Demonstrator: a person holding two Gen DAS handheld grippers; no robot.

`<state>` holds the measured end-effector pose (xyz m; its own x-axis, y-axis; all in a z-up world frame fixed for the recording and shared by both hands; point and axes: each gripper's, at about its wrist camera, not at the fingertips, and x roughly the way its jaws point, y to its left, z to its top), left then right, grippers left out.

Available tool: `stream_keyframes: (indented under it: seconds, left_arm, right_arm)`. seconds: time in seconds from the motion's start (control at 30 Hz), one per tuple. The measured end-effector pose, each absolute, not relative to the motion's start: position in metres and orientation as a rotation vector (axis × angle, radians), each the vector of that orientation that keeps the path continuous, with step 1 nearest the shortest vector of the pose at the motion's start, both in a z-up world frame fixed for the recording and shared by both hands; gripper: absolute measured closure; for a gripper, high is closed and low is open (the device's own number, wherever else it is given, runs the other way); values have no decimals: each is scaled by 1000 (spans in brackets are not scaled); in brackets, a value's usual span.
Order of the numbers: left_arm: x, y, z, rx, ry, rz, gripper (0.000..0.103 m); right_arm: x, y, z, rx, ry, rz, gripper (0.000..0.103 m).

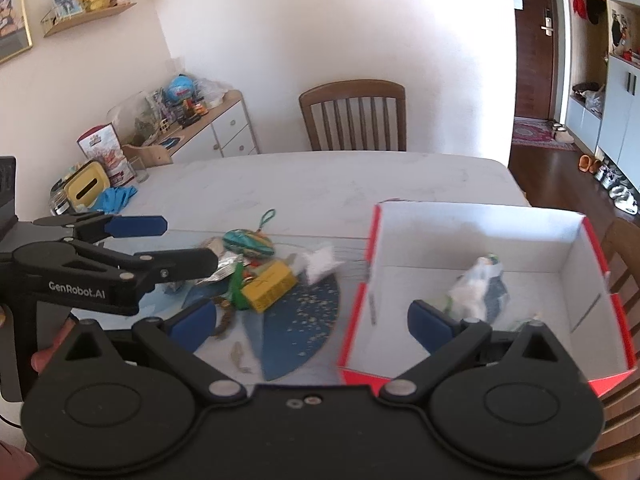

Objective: Organize objects
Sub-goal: 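Withdraw both tools from the box back toward the pile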

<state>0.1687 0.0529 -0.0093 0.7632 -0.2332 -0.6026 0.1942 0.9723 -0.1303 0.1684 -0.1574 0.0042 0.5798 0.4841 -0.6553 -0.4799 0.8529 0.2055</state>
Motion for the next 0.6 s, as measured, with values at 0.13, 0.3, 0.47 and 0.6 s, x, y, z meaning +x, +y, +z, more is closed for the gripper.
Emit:
stream_keyframes:
  seconds: [0.13, 0.3, 0.47, 0.6]
  left_arm:
    - [162, 88, -21, -80, 684, -187, 0]
    - [158, 129, -34, -70, 695, -120, 0]
    - [158, 160, -52, -73, 731, -91, 0]
    - [160, 176, -67, -67, 750, -91, 0]
  right_arm:
    - [166, -135, 0, 7, 778, 565, 1]
    - [167, -109, -7, -7, 803, 560, 1]
    - [171, -85, -16, -16, 830, 554, 1]
    - [177, -69, -25, -26, 851, 533, 1]
